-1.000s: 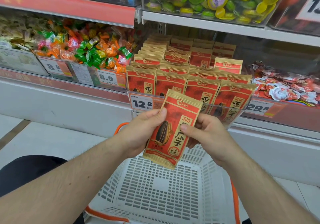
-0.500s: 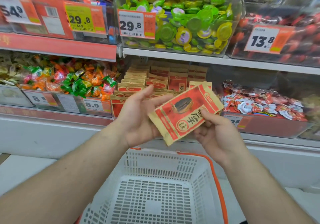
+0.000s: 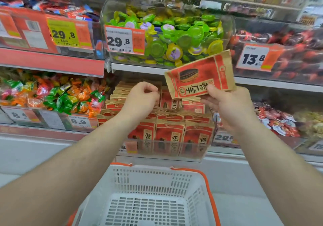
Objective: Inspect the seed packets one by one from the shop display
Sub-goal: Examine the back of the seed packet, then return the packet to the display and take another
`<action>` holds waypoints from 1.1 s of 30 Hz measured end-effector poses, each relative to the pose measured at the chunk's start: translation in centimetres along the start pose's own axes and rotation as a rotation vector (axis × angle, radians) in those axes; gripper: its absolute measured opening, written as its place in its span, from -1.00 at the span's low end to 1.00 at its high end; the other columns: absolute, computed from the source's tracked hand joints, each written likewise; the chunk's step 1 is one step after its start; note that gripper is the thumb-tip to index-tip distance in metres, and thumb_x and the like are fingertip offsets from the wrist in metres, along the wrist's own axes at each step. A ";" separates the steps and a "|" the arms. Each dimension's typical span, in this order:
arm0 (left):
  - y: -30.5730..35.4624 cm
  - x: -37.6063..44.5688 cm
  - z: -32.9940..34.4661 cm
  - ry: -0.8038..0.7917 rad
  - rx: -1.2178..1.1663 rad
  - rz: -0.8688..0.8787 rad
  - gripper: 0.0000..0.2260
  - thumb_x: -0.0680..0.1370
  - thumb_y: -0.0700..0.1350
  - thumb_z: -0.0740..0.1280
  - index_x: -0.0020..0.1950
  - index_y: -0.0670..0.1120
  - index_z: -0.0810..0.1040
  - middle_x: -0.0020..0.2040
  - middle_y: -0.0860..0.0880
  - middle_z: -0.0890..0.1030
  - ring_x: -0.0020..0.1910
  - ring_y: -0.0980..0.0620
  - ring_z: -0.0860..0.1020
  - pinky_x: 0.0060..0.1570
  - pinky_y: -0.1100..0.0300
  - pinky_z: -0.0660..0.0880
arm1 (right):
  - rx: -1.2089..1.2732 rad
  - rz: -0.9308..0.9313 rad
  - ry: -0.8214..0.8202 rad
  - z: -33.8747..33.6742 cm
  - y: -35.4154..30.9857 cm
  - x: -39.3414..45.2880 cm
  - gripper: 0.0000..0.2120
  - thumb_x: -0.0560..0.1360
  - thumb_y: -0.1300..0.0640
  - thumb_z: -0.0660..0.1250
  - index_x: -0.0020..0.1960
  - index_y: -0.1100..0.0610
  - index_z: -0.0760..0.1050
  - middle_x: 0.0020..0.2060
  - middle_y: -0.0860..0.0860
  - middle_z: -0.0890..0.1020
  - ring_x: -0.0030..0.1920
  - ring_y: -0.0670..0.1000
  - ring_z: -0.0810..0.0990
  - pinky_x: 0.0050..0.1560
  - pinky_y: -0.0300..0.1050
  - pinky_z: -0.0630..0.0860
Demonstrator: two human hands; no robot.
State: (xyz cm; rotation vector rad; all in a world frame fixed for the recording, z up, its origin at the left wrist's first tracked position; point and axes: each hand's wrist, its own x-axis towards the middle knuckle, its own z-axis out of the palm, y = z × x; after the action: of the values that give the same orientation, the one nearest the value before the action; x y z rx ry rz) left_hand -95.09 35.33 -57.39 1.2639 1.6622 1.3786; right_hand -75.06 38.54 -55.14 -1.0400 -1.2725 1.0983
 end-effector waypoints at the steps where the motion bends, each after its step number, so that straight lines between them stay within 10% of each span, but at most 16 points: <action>1: -0.1 0.3 0.0 -0.001 0.216 0.086 -0.92 0.53 -0.21 0.29 -0.06 -0.05 0.53 -0.19 0.05 0.56 -0.28 0.02 0.52 -0.28 0.31 0.47 | -0.094 -0.027 -0.005 0.0 0.3 0.7 -0.88 0.55 0.24 0.38 -0.14 0.07 0.60 -0.18 0.00 0.71 -0.16 -0.03 0.72 -0.03 -0.05 0.66; 4: -0.5 1.5 0.2 -0.206 0.608 0.235 -0.88 0.49 -0.06 0.35 -0.01 0.11 0.59 -0.03 0.11 0.59 0.01 0.00 0.58 0.10 0.15 0.49 | -0.377 -0.063 -0.033 0.4 1.2 2.5 -0.76 0.44 0.03 0.44 -0.22 0.22 0.62 -0.21 0.13 0.72 -0.14 0.15 0.71 0.03 0.18 0.62; 7: -0.9 2.6 0.6 -0.470 0.947 0.242 -0.63 0.54 0.21 0.26 0.33 0.19 0.50 0.33 0.07 0.53 0.39 -0.03 0.41 0.48 -0.09 0.09 | -0.606 -0.083 -0.094 0.7 1.7 3.8 -0.66 0.49 0.04 0.43 -0.39 0.20 0.53 -0.47 -0.01 0.57 -0.40 0.02 0.50 -0.24 -0.12 0.42; 12: -1.4 3.7 0.6 -0.555 0.977 0.243 -0.57 0.57 0.29 0.19 0.41 0.21 0.40 0.35 0.06 0.51 0.43 -0.03 0.35 0.50 -0.07 0.00 | -0.868 -0.104 -0.203 1.6 2.0 5.3 -0.65 0.55 0.07 0.37 -0.42 0.00 0.50 -0.68 -0.16 0.45 -0.59 -0.20 0.44 -0.54 -0.37 0.26; 20: -2.0 4.9 1.0 -0.633 1.050 0.234 -0.36 0.36 0.46 0.04 0.35 0.25 0.46 0.33 0.03 0.49 0.45 -0.03 0.28 0.44 -0.14 0.00 | -1.139 -0.069 -0.408 3.7 3.9 8.4 -0.80 0.56 -0.02 0.36 -0.18 0.04 0.63 -0.42 -0.06 0.58 -0.35 -0.07 0.55 -0.33 -0.20 0.40; 25: -2.1 5.1 1.2 -0.668 1.086 0.235 -0.35 0.42 0.46 0.06 0.40 0.18 0.46 0.36 0.11 0.49 0.44 -0.01 0.31 0.43 -0.17 0.01 | -1.234 -0.200 -0.397 4.8 5.4 10.1 -0.84 0.50 -0.03 0.40 0.05 -0.03 0.64 -0.02 -0.05 0.65 0.08 0.04 0.58 0.17 -0.01 0.51; 33: -1.9 5.1 1.8 -0.689 1.122 0.205 -0.27 0.36 0.50 0.02 0.34 0.13 0.50 0.30 0.10 0.52 0.42 -0.04 0.32 0.44 -0.25 -0.04 | -1.545 -0.166 -0.493 7.0 4.3 12.0 -0.78 0.57 0.11 0.29 0.18 0.12 0.56 0.02 0.08 0.64 0.01 0.11 0.58 -0.06 -0.12 0.48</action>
State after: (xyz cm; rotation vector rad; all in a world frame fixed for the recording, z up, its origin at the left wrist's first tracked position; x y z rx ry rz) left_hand -95.76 40.71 -59.19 2.2065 1.7877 -0.1161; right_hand -82.30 51.01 -56.86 -1.7040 -2.6627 0.0105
